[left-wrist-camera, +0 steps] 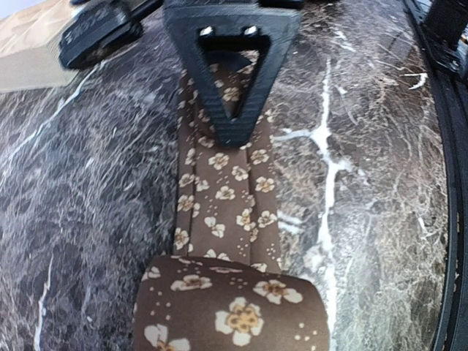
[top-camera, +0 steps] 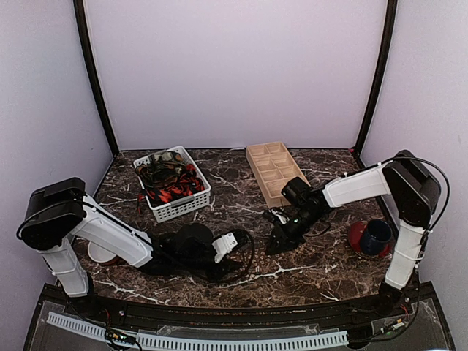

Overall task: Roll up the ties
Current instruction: Adjust the tie at the center of the board, then roll the tie at the center of the board.

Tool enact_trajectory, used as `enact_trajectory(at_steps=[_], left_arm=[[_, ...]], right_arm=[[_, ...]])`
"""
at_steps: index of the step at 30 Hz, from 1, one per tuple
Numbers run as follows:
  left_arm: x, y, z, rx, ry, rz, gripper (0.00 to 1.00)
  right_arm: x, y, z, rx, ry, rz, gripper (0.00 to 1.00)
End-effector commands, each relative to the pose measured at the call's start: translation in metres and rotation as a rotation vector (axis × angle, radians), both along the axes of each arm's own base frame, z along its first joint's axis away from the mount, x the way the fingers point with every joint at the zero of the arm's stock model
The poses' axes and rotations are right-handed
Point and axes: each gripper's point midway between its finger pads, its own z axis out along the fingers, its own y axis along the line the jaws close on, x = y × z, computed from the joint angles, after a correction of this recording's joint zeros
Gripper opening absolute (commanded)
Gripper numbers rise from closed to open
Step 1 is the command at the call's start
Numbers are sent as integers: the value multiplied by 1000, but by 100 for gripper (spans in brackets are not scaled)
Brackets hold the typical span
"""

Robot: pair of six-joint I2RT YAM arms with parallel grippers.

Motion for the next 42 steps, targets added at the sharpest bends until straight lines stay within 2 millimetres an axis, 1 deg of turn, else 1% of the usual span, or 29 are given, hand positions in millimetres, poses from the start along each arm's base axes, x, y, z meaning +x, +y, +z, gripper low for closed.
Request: enact_trajectory(at_steps=[1, 6, 8, 12, 14, 16, 21, 23, 24, 26, 28, 32, 33, 34, 36, 42], left_arm=[[5, 31, -27, 102, 84, 143, 29], [-5, 46, -55, 195, 121, 129, 28], [-12, 52, -66, 236, 129, 89, 28], [-18, 57, -74, 275, 118, 45, 28], [-17, 57, -77, 298, 114, 36, 28], [-16, 58, -81, 318, 118, 36, 28], [-18, 52, -83, 316, 134, 30, 28], [-17, 53, -83, 318, 135, 32, 28], [-17, 52, -83, 319, 135, 33, 28], [-17, 53, -84, 322, 134, 34, 28], [-18, 52, -84, 319, 136, 30, 28], [-20, 52, -86, 314, 146, 28, 28], [-21, 52, -86, 315, 147, 27, 28], [-21, 52, -87, 317, 147, 26, 28], [-21, 53, -87, 319, 144, 25, 28], [-21, 53, -87, 321, 138, 24, 28]], right_arm=[[-19, -51, -54, -284, 62, -40, 17], [-19, -52, -54, -291, 62, -43, 17], [-18, -52, -53, -291, 60, -41, 17], [-13, -46, -43, -265, 43, -38, 18], [-6, -36, -29, -223, 22, -39, 21], [0, -24, -14, -162, 7, -37, 25], [14, 11, 34, 16, -23, -25, 44], [15, 25, 54, 100, -27, -12, 50], [12, 32, 64, 144, -18, 3, 53], [6, 44, 76, 209, 0, 29, 55], [-3, 53, 78, 247, 33, 55, 55], [-18, 65, 67, 259, 85, 99, 55], [-17, 72, 70, 274, 79, 111, 55], [-18, 75, 69, 275, 82, 119, 55], [-21, 79, 65, 277, 95, 129, 55], [-25, 93, 60, 288, 103, 156, 53]])
